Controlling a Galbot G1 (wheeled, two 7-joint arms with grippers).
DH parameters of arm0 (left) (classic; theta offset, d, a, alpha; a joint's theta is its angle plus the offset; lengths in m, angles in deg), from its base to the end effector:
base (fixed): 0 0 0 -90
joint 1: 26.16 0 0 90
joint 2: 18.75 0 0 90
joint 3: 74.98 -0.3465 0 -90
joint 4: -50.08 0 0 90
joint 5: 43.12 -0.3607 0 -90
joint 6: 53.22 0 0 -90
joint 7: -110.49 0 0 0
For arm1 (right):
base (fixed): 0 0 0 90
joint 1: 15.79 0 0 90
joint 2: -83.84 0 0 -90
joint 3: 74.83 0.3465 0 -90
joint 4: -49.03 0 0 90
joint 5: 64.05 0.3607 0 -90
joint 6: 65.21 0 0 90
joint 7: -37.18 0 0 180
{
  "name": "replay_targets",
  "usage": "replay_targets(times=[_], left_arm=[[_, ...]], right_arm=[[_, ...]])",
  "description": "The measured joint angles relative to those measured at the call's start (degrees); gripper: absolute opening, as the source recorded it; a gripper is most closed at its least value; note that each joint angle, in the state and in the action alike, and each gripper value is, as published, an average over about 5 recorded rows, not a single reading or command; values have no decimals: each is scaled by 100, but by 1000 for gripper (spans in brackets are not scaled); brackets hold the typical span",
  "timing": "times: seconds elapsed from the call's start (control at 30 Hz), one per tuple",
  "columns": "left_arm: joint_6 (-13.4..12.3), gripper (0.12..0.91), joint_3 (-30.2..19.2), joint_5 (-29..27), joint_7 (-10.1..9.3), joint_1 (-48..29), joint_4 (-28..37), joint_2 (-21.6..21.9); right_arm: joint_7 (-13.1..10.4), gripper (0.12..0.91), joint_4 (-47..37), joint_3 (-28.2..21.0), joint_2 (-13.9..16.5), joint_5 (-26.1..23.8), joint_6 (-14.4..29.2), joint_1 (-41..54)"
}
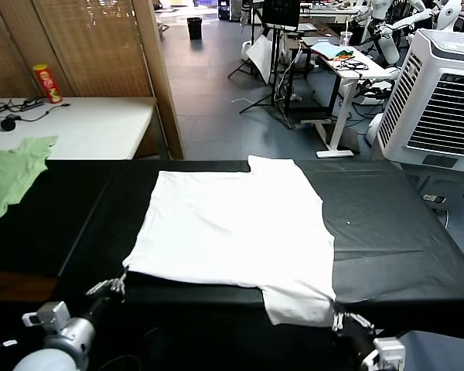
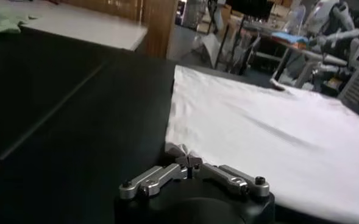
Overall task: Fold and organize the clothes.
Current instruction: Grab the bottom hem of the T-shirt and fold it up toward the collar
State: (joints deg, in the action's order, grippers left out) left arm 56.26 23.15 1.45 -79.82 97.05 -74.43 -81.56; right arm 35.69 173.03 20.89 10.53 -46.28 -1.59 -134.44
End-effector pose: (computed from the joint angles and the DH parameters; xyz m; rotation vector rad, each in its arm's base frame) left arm 0.1874 0.1023 -0.2509 -0.0434 -2.7573 0.3410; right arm 0.1987 -0.0701 -0.2569 0.0798 -2.7757 0.0201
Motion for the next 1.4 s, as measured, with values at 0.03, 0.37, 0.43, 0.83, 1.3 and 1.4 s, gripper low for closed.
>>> replay_targets(times=[0.03,0.37,0.43,0.83,1.3,1.4], left_arm=[[-18,126,-39,-17,-13,-97,38,-3],[-160,126,-431,-349,-81,-1179,740,82],[-170,126,-512,-426,-70,-1387,932,110],[-204,126,-867,-638,25,-2344,1992,167],[-245,555,-843,-1233,132,-2581,2371,56],[-244,705,-776,-1235,157,-2416,2268,65]], right_arm=[[2,122,-133,-41,65,17,10,188],[26,122,-1316,-535,472,-18,64,1675],[31,122,-1556,-647,496,-79,92,1904],[237,196,-2714,-1144,399,-125,495,2881],[391,788,-1466,-797,718,-144,115,1724],[401,796,-1362,-772,702,-140,108,1478]])
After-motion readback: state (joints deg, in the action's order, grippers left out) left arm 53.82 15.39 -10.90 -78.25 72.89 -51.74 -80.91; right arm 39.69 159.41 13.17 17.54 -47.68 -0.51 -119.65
